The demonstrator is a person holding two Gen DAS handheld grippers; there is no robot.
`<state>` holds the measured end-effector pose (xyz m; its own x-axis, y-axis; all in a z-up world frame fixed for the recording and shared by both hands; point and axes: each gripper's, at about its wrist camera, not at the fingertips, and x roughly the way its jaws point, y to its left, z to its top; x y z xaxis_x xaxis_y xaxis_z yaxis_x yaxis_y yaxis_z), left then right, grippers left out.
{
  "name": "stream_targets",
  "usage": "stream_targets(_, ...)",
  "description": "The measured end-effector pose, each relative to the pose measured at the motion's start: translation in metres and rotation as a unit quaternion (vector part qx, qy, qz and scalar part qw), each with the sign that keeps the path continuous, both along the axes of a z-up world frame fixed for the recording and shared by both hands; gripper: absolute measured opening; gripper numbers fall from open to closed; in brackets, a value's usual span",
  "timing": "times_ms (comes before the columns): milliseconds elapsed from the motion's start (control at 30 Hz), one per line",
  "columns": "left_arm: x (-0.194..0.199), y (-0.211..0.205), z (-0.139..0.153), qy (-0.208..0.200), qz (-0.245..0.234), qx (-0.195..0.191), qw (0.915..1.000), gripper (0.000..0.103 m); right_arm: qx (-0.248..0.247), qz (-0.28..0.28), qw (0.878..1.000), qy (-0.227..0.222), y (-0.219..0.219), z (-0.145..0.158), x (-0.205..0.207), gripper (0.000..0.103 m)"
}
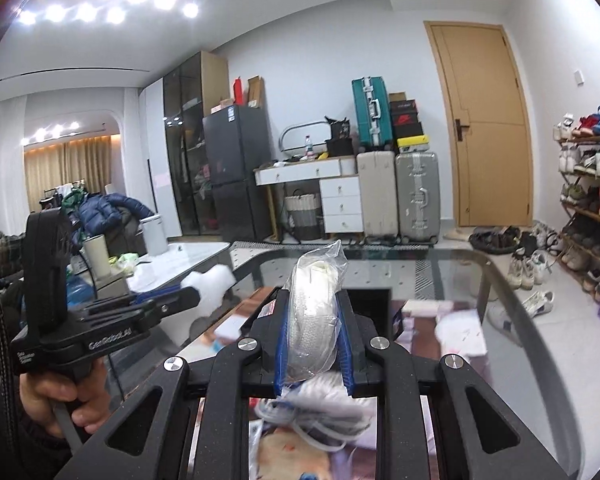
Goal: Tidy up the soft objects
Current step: 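Carry the foam block and rope bag with both grippers over the black box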
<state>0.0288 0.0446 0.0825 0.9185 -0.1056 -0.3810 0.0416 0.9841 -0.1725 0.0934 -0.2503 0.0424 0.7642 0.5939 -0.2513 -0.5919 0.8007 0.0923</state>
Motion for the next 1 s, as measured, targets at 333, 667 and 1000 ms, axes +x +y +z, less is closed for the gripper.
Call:
stream_targets(333, 0.034, -0.006, 0.005, -0.001, -0.006, -0.010, 0.9999, 0.021, 0.000, -0.030, 1.000, 0.007, 0.004, 0.011, 0.048, 0.020)
stream_targets(667, 0.068, -0.012, -0.001, 0.012, -0.005, -0.015, 0.9998, 0.021, -0.018, -0.031, 0.999, 0.021, 0.023, 0.000, 0.093, 0.020)
stream_targets(1000, 0.101, -0.025, -0.023, 0.045, -0.010, 0.002, 0.9989, 0.021, -0.053, -0.022, 0.997, 0.051, 0.046, -0.027, 0.141, 0.020)
